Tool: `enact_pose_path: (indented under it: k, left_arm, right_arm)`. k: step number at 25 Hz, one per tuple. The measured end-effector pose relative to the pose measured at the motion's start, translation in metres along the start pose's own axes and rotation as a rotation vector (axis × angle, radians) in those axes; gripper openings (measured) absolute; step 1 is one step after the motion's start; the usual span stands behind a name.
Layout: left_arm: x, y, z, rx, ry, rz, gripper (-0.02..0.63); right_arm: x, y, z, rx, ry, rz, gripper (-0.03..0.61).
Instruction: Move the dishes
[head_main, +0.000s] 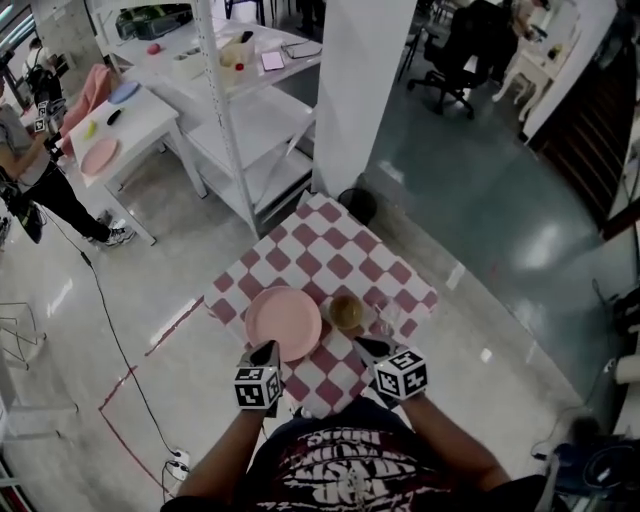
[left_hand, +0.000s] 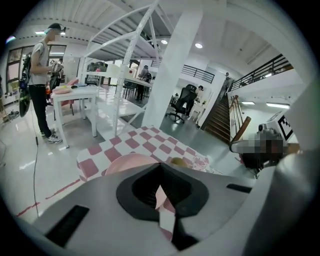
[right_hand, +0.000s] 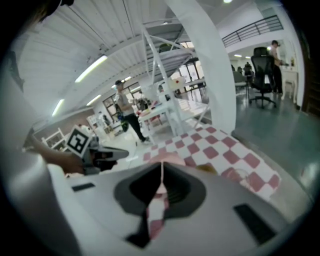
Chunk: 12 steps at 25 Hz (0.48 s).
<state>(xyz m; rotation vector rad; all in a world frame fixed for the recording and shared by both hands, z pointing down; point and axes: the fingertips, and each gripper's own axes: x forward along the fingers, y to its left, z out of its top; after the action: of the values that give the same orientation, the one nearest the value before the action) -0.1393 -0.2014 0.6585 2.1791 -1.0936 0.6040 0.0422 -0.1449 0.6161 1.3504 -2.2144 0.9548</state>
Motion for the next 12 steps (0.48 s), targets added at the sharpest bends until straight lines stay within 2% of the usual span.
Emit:
enact_pose_path:
  k: [3, 7, 12]
  left_arm:
    - [0.007, -0.010, 0.002, 0.020, 0.016, -0.057, 0.028]
    - [0.012, -0.029, 0.011, -0.019, 0.044, -0.145, 0.028]
    - [0.022, -0.051, 0.021, 0.035, 0.054, -0.214, 0.029]
  right_arm:
    - [-0.008, -0.002, -0.006, 0.026, -0.016, -0.049, 0.035]
    - [-0.022, -0.001, -0.012, 0.056, -0.036, -0.106, 0.035]
    - [-0.041, -0.006, -0.018, 0.096, -0.063, -0.176, 0.035]
